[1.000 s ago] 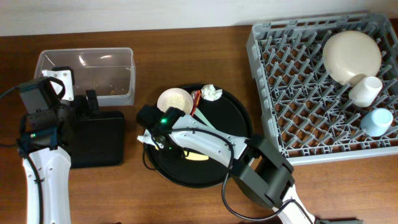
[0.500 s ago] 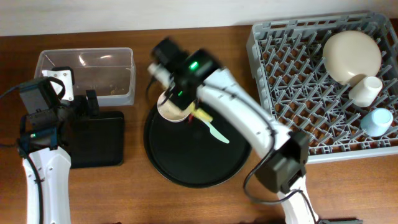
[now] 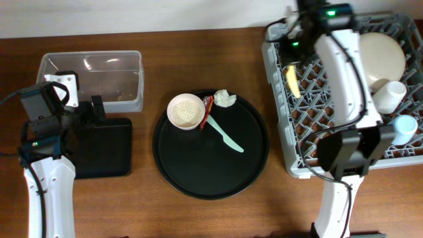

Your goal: Sort waste into correct bins and load items into the dishwasher rack

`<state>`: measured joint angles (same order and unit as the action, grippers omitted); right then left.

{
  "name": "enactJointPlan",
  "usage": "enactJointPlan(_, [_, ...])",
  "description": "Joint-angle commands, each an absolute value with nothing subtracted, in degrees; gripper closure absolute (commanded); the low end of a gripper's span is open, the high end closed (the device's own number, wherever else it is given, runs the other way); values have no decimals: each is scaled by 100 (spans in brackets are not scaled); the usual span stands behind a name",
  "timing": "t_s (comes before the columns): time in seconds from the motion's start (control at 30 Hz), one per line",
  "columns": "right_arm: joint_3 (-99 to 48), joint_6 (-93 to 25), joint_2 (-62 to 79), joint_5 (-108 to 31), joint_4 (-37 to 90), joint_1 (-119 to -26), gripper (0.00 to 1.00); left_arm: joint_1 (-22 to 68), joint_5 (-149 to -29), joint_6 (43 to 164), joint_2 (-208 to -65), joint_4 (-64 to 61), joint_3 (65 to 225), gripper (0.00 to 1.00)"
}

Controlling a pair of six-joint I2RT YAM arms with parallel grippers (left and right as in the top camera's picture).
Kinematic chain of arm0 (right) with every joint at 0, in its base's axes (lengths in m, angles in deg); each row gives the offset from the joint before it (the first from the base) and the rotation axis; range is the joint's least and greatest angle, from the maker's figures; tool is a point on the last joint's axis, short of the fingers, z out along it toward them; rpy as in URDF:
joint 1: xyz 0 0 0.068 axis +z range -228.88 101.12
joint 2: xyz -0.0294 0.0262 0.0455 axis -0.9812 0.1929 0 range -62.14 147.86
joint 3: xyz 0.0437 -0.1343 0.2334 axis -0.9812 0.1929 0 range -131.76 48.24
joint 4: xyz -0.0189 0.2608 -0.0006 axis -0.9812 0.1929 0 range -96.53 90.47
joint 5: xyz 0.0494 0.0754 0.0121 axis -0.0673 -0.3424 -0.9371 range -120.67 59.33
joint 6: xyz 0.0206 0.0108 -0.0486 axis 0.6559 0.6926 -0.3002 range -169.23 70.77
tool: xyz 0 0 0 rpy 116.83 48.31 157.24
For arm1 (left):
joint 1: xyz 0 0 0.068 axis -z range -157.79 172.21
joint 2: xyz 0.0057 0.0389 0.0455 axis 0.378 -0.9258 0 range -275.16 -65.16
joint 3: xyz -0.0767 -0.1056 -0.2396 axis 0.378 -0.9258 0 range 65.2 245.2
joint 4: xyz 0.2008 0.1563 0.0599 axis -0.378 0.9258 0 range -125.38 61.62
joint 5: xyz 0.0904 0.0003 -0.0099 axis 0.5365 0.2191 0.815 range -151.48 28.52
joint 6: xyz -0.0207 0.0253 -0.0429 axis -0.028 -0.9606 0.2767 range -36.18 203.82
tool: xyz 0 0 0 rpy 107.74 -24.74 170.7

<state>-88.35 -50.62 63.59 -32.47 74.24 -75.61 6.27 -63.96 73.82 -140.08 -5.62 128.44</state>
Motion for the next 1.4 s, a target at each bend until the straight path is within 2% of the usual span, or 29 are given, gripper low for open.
enactJointPlan(0.0, [-8809,-4894,6449,-3522,7356,-7810,89,600,-6359,7454,-14016,-571,12964,1])
enactJointPlan(0.23, [-7965,-5195,6598,-3518,6893,-7797,88,600,-6359,7454,-14016,-571,12964,1])
enactJointPlan(0.37, [-7307,-5202,6598,-3520,6497,-7764,81,600,-6359,7454,-14016,-571,12964,1])
enactJointPlan(0.4, [-7189,-5230,6598,-3533,6423,-7764,76,600,-6359,7454,-14016,-571,12964,1])
enactJointPlan(0.43, [-7130,-5425,6598,-3658,6403,-7764,58,600,-6359,7454,-14016,-571,12964,1])
enactJointPlan(0.47, [-7132,-5565,6598,-3798,6414,-7754,32,600,-6359,7454,-14016,-571,12964,1])
enactJointPlan(0.5, [-7137,-5659,6576,-3914,6412,-7732,18,600,-6359,7454,-14016,-571,12964,1])
enactJointPlan(0.53, [-7148,-5674,6550,-3929,6412,-7721,16,600,-6359,7454,-14016,-571,12964,1])
enactJointPlan(0.77, [-7220,-5674,5870,-4198,6631,-7275,21,600,-6359,7454,-14016,-571,12964,1])
enactJointPlan(0.87, [-7220,-5751,5678,-4252,6869,-6860,30,600,-6359,7454,-14016,-571,12964,1])
enactJointPlan(0.97, [-7167,-5803,5728,-4248,7219,-6346,50,600,-6359,7454,-14016,-571,12964,1])
enactJointPlan(1.07, [-6711,-5991,5747,-4246,7225,-5896,58,600,-6359,7454,-14016,-571,12964,1])
enactJointPlan(1.27, [-5209,-7053,5750,-4255,6141,-5400,60,600,-6359,7454,-14016,-571,12964,1])
enactJointPlan(1.37, [-4691,-7554,5750,-4508,5599,-5325,53,600,-6359,7454,-14016,-571,12964,1])
